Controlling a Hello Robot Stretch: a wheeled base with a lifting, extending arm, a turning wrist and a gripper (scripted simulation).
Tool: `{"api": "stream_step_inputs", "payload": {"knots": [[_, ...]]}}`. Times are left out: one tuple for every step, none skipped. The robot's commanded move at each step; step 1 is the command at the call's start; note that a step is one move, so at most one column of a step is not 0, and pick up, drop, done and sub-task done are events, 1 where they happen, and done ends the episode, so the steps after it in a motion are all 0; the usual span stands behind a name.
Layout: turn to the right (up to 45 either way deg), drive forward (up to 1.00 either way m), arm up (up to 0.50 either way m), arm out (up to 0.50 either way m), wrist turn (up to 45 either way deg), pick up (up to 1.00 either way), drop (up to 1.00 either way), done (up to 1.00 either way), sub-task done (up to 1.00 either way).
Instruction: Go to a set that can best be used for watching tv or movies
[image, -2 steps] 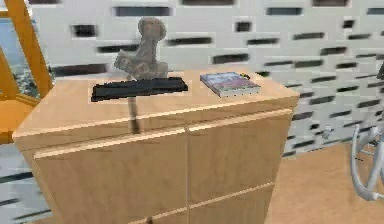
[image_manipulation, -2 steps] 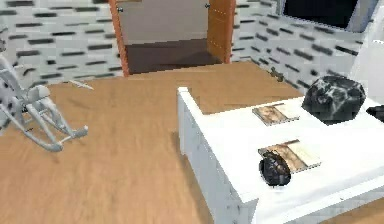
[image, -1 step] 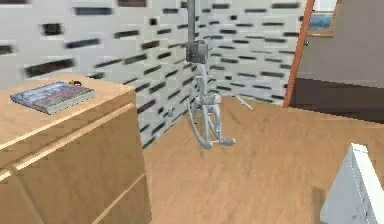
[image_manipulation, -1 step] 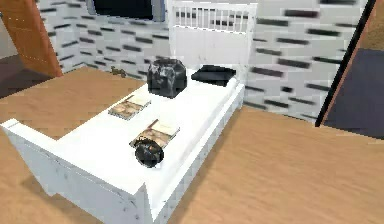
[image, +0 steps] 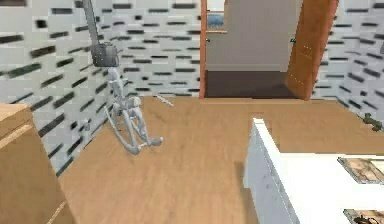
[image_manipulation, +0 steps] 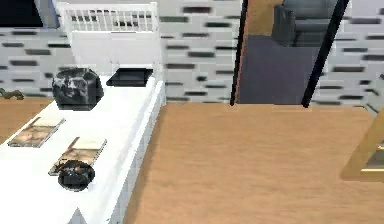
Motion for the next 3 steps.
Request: {"api": "stream_step_inputs", "payload": {"knots": [[0.0,1.0,0.0,0.0,0.0,0.0,0.0,0.0,0.0],[6.0,0.0,0.0,0.0,0.0,0.0,0.0,0.0,0.0],[0.0,0.6,0.0,0.0,0.0,0.0,0.0,0.0,0.0]]}}
